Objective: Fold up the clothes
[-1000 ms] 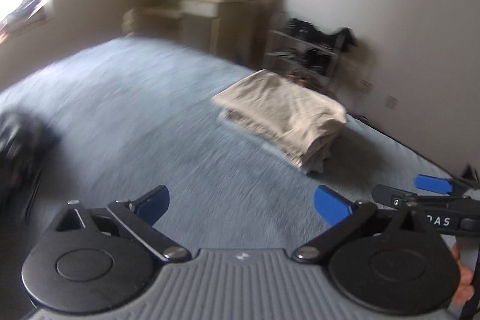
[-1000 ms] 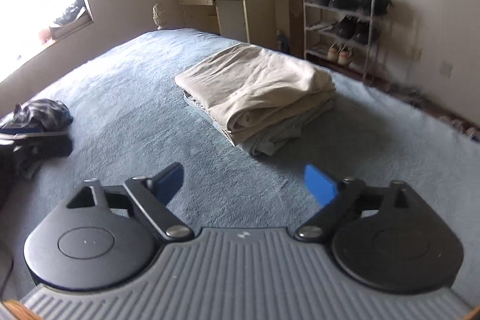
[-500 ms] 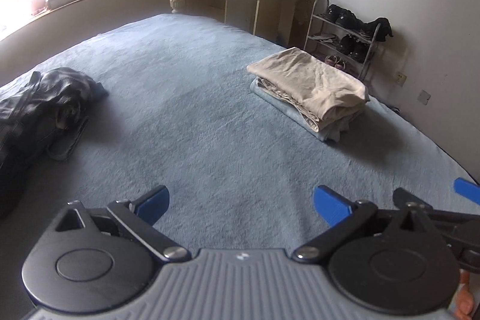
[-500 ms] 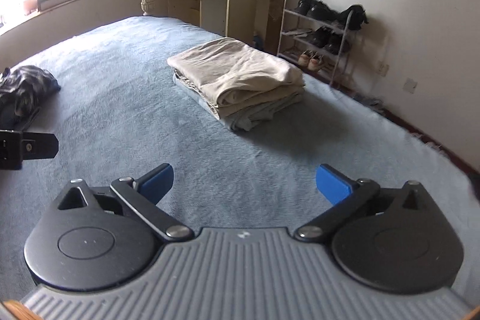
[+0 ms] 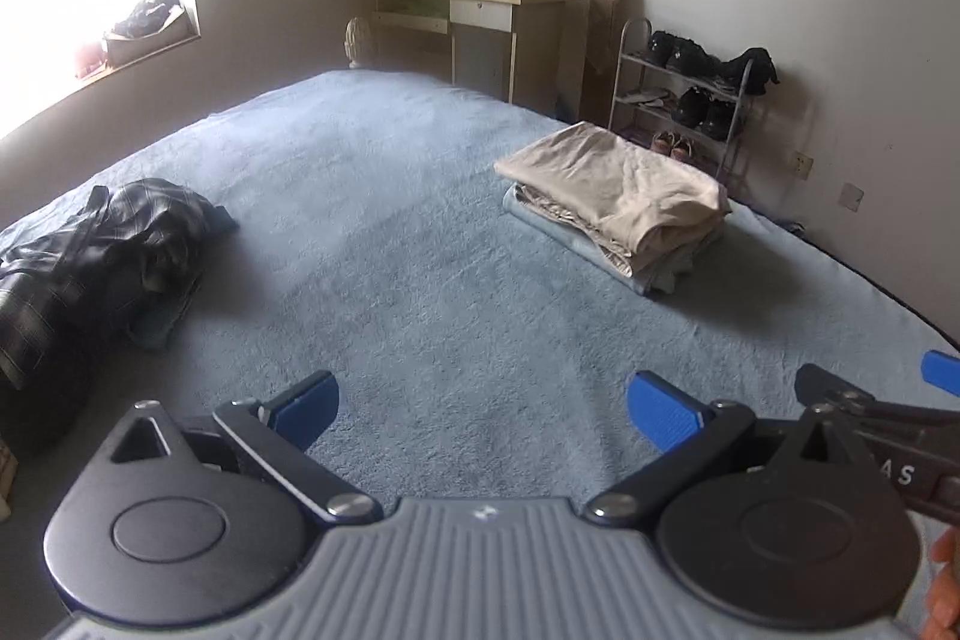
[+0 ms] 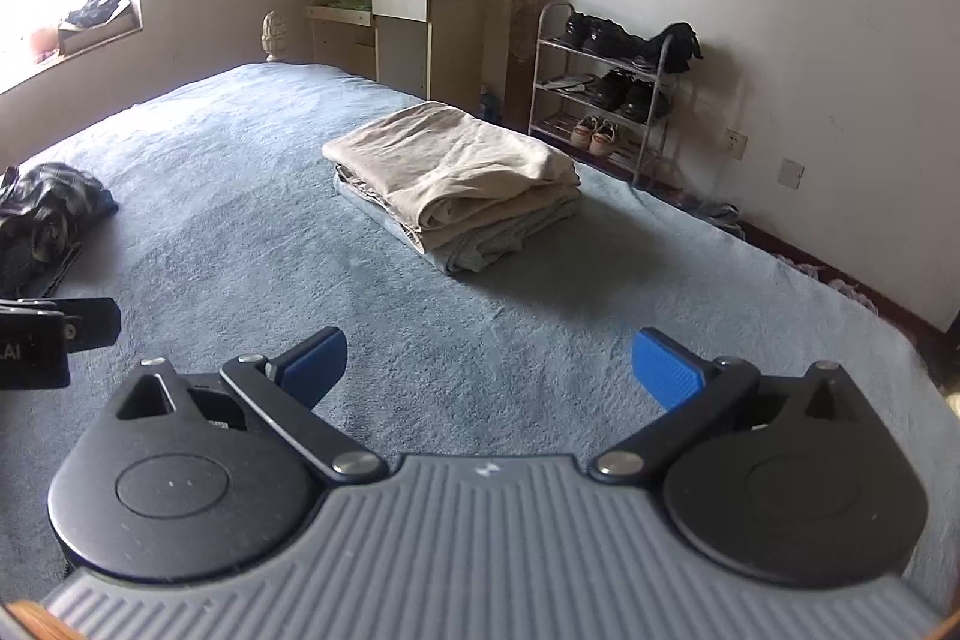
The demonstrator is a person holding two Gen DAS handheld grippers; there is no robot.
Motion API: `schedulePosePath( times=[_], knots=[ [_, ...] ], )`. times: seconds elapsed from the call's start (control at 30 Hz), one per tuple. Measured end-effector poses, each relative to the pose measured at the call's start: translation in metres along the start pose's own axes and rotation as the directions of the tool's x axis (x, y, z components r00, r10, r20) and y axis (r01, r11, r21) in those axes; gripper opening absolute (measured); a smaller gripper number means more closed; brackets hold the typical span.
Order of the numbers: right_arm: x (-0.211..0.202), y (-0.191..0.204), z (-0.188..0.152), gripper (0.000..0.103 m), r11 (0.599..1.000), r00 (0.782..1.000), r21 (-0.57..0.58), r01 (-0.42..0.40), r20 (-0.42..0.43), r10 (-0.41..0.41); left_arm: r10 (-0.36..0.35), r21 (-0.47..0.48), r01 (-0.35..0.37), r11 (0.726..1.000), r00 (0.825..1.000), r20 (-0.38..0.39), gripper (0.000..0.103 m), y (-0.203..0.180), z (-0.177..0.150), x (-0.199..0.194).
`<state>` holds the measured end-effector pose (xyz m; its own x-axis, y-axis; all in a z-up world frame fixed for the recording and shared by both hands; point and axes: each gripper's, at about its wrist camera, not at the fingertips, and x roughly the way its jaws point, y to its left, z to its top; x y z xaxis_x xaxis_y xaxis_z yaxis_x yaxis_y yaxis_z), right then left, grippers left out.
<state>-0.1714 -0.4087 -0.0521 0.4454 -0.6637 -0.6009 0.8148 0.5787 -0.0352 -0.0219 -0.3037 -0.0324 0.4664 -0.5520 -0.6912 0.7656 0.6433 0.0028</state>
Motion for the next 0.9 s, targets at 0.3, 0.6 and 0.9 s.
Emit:
schedulePosePath(
  times=[0.3, 0.6, 0.9],
  knots=[
    [-0.003, 0.002, -0.005, 0.102, 1.0, 1.0, -0.019, 0.0, -0.011, 0.0, 0.051, 0.007, -0.052, 0.999, 0.997, 0.061, 0.103, -0.004, -0.002, -0.012],
    [-0.003, 0.003, -0.005, 0.102, 1.0, 1.0, -0.026, 0.009, -0.011, -0.01, 0.036, 0.023, -0.037, 0.999, 0.999, 0.04, 0.103, -0.009, 0.0, -0.009],
    [-0.002, 0.003, -0.006, 0.102, 0.999, 1.0, -0.028, 0.021, -0.015, -0.021, 0.039, 0.055, -0.043, 0.998, 0.997, 0.07, 0.103, -0.014, 0.001, -0.014]
  ],
)
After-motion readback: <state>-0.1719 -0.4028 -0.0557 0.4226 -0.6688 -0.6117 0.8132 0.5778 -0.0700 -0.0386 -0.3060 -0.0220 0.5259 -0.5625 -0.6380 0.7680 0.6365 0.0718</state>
